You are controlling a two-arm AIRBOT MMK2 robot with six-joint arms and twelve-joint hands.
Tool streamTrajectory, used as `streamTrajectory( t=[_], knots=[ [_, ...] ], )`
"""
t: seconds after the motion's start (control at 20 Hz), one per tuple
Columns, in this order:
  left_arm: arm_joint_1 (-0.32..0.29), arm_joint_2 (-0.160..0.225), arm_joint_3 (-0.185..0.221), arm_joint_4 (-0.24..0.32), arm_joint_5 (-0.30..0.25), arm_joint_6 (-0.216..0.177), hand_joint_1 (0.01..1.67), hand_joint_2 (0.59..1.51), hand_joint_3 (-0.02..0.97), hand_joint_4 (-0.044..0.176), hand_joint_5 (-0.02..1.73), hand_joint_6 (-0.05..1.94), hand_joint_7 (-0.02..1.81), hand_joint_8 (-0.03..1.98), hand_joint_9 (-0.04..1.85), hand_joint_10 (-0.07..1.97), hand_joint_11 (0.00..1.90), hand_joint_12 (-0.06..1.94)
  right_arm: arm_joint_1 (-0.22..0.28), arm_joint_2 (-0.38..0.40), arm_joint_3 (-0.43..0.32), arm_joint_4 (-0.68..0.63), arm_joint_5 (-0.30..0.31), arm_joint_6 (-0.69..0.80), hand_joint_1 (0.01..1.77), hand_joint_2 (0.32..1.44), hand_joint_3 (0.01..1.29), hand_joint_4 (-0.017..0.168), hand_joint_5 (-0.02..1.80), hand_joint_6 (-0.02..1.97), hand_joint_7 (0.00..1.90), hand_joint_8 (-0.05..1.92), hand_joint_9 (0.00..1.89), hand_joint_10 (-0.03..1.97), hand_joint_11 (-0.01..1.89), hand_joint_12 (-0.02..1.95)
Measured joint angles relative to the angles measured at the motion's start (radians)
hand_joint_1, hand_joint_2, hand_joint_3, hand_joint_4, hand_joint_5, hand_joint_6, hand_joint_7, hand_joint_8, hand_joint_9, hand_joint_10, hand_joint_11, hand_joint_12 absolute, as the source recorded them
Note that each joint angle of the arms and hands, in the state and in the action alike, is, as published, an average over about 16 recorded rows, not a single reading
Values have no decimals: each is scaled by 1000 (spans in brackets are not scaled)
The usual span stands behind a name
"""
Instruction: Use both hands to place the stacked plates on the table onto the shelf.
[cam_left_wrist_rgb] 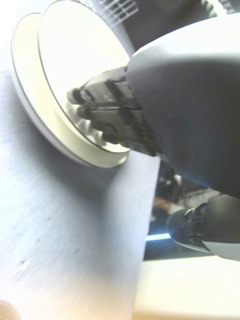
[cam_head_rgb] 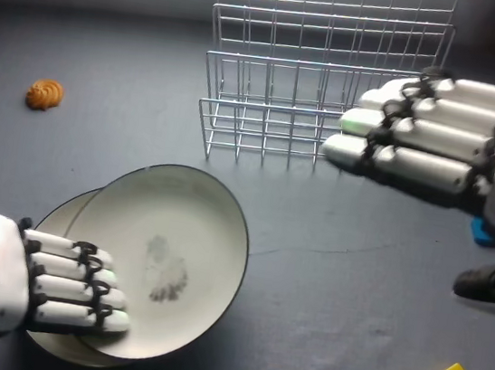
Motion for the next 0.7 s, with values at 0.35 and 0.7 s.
streamTrajectory(
  t=[0.35,0.7],
  knots=[
    [-5,-15,-50,-99,42,1,23,1066,4,-8,21,-25,2,-13,24,18,20,12,10,-124,44,22,-35,-150,1220,953,14,3,105,22,69,14,55,10,14,409],
    [-15,-28,-72,-158,59,1,22,1066,5,-8,23,-25,6,-11,32,13,27,13,14,-295,140,49,-67,-325,1261,938,13,2,185,30,158,14,139,26,14,717]
  ],
)
